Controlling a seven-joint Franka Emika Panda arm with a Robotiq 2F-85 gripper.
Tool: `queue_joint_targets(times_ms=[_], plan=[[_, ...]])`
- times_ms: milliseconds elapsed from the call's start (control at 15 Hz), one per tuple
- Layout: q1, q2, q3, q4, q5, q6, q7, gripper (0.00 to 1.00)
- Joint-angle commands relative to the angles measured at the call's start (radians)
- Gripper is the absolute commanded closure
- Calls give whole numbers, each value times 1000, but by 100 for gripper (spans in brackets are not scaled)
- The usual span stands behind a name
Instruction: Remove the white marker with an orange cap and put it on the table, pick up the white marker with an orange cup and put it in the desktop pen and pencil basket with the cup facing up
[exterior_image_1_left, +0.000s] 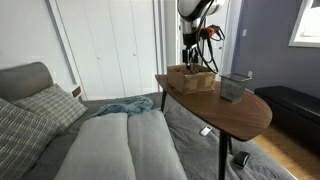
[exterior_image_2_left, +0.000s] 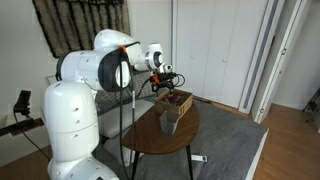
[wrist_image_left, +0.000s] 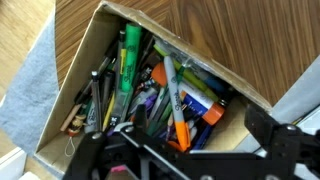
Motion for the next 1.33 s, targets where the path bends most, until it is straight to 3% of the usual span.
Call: queue_joint_targets(times_ms=[0, 200, 267, 533, 933, 1000, 1133, 1267], plan=[[7, 108, -6, 146, 0, -114, -77, 0], [14, 161, -6, 210, -11, -163, -102, 0], [7, 112, -8, 130, 1, -107, -74, 0], [10, 147, -8, 174, 2, -128, -86, 0], [-6, 171, -15, 136, -3, -63, -102, 0], [-9, 171, -16, 129, -2, -43, -102, 3], [-13, 170, -21, 121, -3, -2, -102, 28], [-16, 171, -24, 119, 0, 18, -104, 39]])
